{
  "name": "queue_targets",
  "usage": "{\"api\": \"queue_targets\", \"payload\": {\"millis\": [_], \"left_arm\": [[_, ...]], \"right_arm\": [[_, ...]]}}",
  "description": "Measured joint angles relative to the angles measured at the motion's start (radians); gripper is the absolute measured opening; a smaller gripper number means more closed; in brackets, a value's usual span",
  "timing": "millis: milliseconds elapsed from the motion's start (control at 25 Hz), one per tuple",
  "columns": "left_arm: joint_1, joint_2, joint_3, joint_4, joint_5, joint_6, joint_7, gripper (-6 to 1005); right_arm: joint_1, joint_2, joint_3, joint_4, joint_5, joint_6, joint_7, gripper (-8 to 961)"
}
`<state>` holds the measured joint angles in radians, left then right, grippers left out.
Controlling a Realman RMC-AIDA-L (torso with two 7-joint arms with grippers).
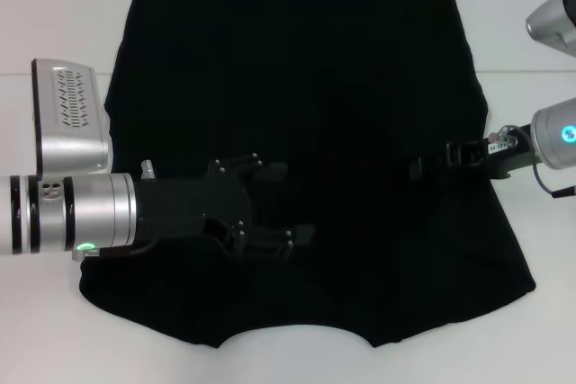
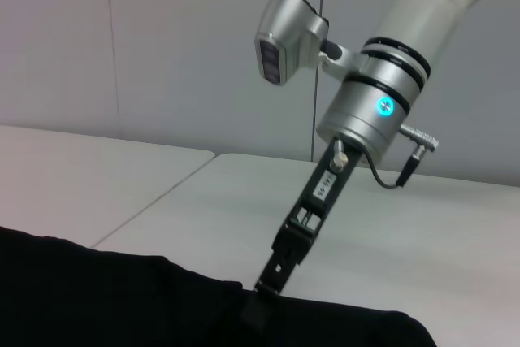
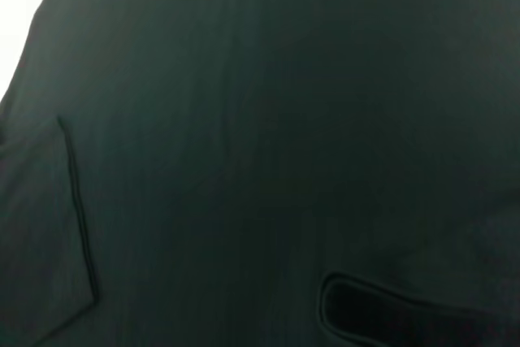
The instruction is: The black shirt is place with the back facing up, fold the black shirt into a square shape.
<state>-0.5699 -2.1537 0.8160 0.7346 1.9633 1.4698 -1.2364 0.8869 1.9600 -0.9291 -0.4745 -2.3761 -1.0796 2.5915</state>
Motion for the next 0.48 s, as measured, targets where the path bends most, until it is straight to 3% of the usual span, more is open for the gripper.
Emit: {"api": "queue_targets", "payload": {"millis": [160, 480], "left_arm": [[-0.001, 0.0, 0.0, 0.0, -0.003, 0.0, 0.001, 948], [0.0, 0.0, -0.001, 0.002, -0.003, 0.0, 0.002, 949]], "right_arm": [[0.0, 0.017, -0.006, 0.011, 0.0, 0.032, -0.007, 545], [0.016, 0.069, -0.004, -0.001, 0.017, 0.059, -0.073, 535]]}}
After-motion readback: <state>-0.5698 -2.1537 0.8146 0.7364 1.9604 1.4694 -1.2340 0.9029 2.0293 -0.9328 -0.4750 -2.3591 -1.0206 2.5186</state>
